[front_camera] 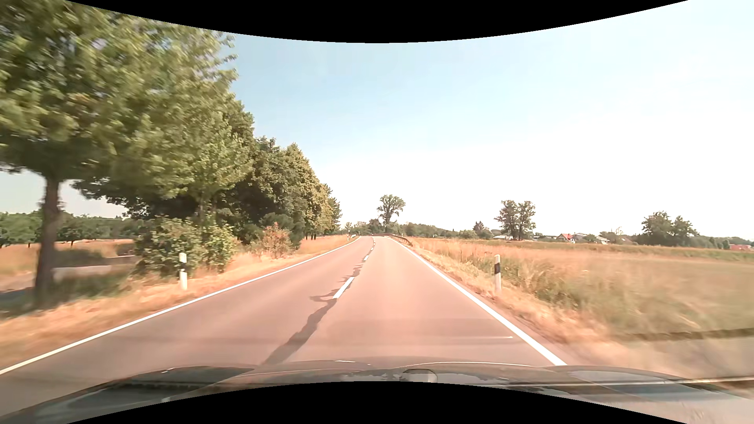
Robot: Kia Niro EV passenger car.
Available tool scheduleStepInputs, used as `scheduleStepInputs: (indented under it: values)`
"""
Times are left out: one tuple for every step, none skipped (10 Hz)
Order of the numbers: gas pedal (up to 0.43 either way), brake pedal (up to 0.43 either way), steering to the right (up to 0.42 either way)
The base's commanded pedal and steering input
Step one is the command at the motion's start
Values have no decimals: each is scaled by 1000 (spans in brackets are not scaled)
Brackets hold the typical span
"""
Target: Follow the waypoints while adhering to traffic rules and regulations
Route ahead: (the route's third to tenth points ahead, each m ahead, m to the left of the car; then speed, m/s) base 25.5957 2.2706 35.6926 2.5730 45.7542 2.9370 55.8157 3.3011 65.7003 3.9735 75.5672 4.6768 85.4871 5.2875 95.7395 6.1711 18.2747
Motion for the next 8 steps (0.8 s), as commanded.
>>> scheduleStepInputs:
  values:
    - [150, 0, -2]
    - [150, 0, -2]
    - [150, 0, -2]
    - [150, 0, -2]
    - [150, 0, -2]
    - [150, 0, -2]
    - [150, 0, -3]
    - [150, 0, -3]
